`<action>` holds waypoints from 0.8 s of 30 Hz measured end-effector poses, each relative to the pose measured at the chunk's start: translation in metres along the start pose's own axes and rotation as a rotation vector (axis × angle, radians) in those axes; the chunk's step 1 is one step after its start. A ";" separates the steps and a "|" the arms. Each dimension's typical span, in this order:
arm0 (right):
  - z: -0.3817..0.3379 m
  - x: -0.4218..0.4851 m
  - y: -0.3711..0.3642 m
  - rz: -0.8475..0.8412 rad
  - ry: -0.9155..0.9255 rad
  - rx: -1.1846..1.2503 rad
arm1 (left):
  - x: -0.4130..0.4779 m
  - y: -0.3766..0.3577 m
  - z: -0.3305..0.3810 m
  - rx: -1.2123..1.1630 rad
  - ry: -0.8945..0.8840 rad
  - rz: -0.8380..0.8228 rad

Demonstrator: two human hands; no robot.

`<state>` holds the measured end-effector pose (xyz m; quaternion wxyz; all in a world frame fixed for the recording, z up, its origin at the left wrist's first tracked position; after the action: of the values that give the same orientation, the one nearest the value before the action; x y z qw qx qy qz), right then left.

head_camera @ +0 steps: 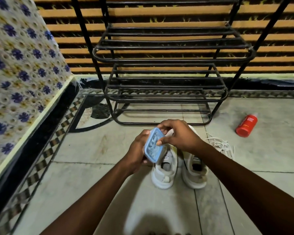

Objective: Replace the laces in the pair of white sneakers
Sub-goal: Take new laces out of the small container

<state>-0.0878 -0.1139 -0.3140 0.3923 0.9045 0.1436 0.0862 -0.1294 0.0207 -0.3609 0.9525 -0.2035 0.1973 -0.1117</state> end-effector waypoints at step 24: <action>-0.026 0.005 -0.011 0.152 0.234 -0.055 | 0.004 0.080 -0.015 -0.028 -0.036 0.466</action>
<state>-0.0928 -0.0869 -0.3043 0.3898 0.8855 0.1169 0.2243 -0.1216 0.0853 -0.4093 0.9530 -0.1675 0.2235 0.1178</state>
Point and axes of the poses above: each hand's wrist, its own x-axis towards the middle knuckle, its own y-axis out of the back of the hand, z = x × y, the point moved 7 cm from there along x, towards the middle knuckle, and after that the axes turned 8 degrees about -x, right-handed, at the moved point
